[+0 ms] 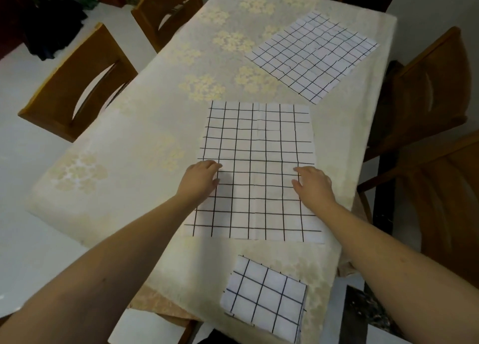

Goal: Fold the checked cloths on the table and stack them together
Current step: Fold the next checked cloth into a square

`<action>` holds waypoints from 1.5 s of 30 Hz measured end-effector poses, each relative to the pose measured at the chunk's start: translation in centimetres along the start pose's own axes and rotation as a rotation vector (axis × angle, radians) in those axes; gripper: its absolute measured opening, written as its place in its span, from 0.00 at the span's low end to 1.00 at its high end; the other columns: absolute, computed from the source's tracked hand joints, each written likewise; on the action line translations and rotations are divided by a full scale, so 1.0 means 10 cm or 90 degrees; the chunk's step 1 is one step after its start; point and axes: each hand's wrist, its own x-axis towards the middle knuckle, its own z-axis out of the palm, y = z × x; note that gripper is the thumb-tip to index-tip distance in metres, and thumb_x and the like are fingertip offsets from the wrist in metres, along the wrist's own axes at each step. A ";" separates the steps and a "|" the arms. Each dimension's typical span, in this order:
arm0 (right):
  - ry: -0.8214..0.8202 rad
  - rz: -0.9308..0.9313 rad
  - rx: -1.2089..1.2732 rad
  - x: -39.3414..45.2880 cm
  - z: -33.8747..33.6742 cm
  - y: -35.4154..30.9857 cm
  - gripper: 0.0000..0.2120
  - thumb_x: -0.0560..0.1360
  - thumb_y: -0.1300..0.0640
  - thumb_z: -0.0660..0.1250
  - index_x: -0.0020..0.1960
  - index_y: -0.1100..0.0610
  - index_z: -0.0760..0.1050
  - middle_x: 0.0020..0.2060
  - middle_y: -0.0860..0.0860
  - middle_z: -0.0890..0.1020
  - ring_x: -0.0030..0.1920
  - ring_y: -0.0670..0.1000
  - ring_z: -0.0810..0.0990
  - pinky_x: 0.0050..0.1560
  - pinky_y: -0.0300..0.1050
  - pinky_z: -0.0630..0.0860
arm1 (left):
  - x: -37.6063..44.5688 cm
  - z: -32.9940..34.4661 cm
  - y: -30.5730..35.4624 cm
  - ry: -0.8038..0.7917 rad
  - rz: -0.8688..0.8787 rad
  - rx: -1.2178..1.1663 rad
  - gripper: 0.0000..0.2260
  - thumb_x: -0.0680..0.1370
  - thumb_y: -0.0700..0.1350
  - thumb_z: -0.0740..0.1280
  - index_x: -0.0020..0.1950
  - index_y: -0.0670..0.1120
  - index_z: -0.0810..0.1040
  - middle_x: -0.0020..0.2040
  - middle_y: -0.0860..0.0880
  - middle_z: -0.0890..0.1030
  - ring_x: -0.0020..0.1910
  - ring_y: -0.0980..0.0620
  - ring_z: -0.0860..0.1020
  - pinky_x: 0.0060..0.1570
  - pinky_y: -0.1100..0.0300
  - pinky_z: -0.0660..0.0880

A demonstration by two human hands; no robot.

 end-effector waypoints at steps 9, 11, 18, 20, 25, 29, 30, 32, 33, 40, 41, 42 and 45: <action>0.040 -0.027 0.008 0.58 0.16 -0.11 0.19 0.78 0.57 0.65 0.69 0.53 0.72 0.66 0.53 0.73 0.66 0.55 0.69 0.68 0.49 0.59 | 0.54 0.16 -0.07 0.058 -0.028 -0.051 0.14 0.78 0.47 0.67 0.63 0.49 0.78 0.64 0.48 0.77 0.66 0.45 0.70 0.63 0.49 0.66; 0.042 -0.034 -0.006 0.65 0.18 -0.09 0.15 0.78 0.54 0.66 0.64 0.53 0.76 0.62 0.52 0.75 0.64 0.55 0.70 0.66 0.48 0.59 | 0.59 0.19 -0.08 0.062 -0.028 -0.046 0.10 0.78 0.47 0.68 0.59 0.49 0.80 0.61 0.49 0.78 0.64 0.46 0.72 0.61 0.51 0.66; 0.089 -0.047 -0.059 0.77 0.21 -0.05 0.05 0.77 0.53 0.67 0.52 0.52 0.80 0.54 0.50 0.77 0.59 0.54 0.70 0.61 0.46 0.59 | 0.67 0.24 -0.10 0.108 -0.023 -0.050 0.04 0.78 0.44 0.68 0.50 0.45 0.80 0.54 0.47 0.80 0.55 0.43 0.75 0.51 0.52 0.67; 0.094 -0.049 -0.087 0.79 0.21 -0.05 0.05 0.78 0.53 0.66 0.51 0.51 0.80 0.54 0.50 0.77 0.59 0.54 0.70 0.61 0.46 0.58 | 0.69 0.24 -0.10 0.106 -0.025 -0.046 0.04 0.78 0.44 0.67 0.50 0.45 0.80 0.54 0.47 0.79 0.54 0.44 0.74 0.51 0.53 0.67; 0.111 -0.072 -0.100 0.78 0.20 -0.05 0.05 0.79 0.54 0.63 0.51 0.52 0.77 0.53 0.49 0.78 0.57 0.53 0.71 0.58 0.43 0.56 | 0.69 0.19 -0.07 0.131 -0.024 -0.049 0.05 0.79 0.42 0.65 0.51 0.44 0.79 0.53 0.46 0.79 0.54 0.44 0.75 0.53 0.51 0.68; 0.126 -0.113 -0.055 0.71 0.04 -0.06 0.05 0.80 0.56 0.62 0.50 0.55 0.75 0.48 0.50 0.80 0.53 0.53 0.74 0.55 0.43 0.60 | 0.66 0.04 -0.06 0.181 0.012 -0.064 0.02 0.79 0.39 0.65 0.49 0.42 0.78 0.46 0.45 0.82 0.47 0.43 0.78 0.52 0.52 0.70; 0.135 -0.125 -0.050 0.69 -0.04 -0.06 0.05 0.81 0.56 0.62 0.50 0.56 0.75 0.47 0.51 0.80 0.51 0.54 0.75 0.53 0.43 0.61 | 0.65 -0.02 -0.05 0.188 0.023 -0.058 0.02 0.79 0.38 0.65 0.48 0.42 0.78 0.43 0.46 0.82 0.43 0.43 0.78 0.50 0.52 0.70; 0.168 -0.148 -0.045 0.66 -0.22 -0.07 0.05 0.80 0.58 0.63 0.49 0.58 0.75 0.44 0.53 0.81 0.47 0.56 0.76 0.50 0.44 0.61 | 0.65 -0.18 -0.01 0.196 0.052 -0.036 0.03 0.79 0.38 0.65 0.46 0.43 0.77 0.39 0.45 0.82 0.36 0.42 0.76 0.45 0.53 0.69; 0.188 -0.158 -0.044 0.65 -0.33 -0.08 0.04 0.79 0.58 0.64 0.49 0.59 0.76 0.42 0.53 0.81 0.46 0.57 0.77 0.49 0.46 0.62 | 0.66 -0.27 0.02 0.202 0.066 -0.033 0.03 0.79 0.38 0.65 0.46 0.42 0.77 0.38 0.44 0.82 0.34 0.41 0.76 0.43 0.53 0.67; 0.265 -0.224 -0.045 0.57 -1.05 -0.12 0.07 0.79 0.59 0.64 0.54 0.60 0.78 0.47 0.56 0.83 0.48 0.58 0.78 0.51 0.51 0.70 | 0.72 -1.02 0.13 0.288 0.216 0.044 0.10 0.79 0.41 0.66 0.58 0.39 0.80 0.46 0.40 0.84 0.41 0.39 0.81 0.45 0.49 0.75; 0.273 -0.234 -0.045 0.54 -1.13 -0.11 0.09 0.79 0.60 0.63 0.57 0.60 0.78 0.49 0.56 0.83 0.50 0.58 0.78 0.52 0.52 0.70 | 0.70 -1.10 0.13 0.299 0.234 0.063 0.09 0.78 0.39 0.67 0.58 0.40 0.80 0.46 0.41 0.84 0.41 0.39 0.81 0.45 0.50 0.75; 0.282 -0.241 -0.047 0.49 -1.19 -0.10 0.10 0.80 0.61 0.63 0.58 0.60 0.78 0.51 0.57 0.83 0.51 0.59 0.78 0.53 0.51 0.70 | 0.68 -1.17 0.13 0.302 0.240 0.080 0.10 0.77 0.37 0.68 0.57 0.41 0.81 0.47 0.42 0.84 0.42 0.40 0.81 0.47 0.50 0.74; 0.305 -0.268 -0.046 0.28 -1.26 -0.04 0.13 0.77 0.67 0.64 0.61 0.60 0.78 0.52 0.57 0.82 0.53 0.59 0.77 0.54 0.49 0.71 | 0.51 -1.32 0.15 0.318 0.218 0.124 0.12 0.74 0.34 0.70 0.56 0.44 0.81 0.50 0.45 0.84 0.45 0.42 0.81 0.50 0.51 0.71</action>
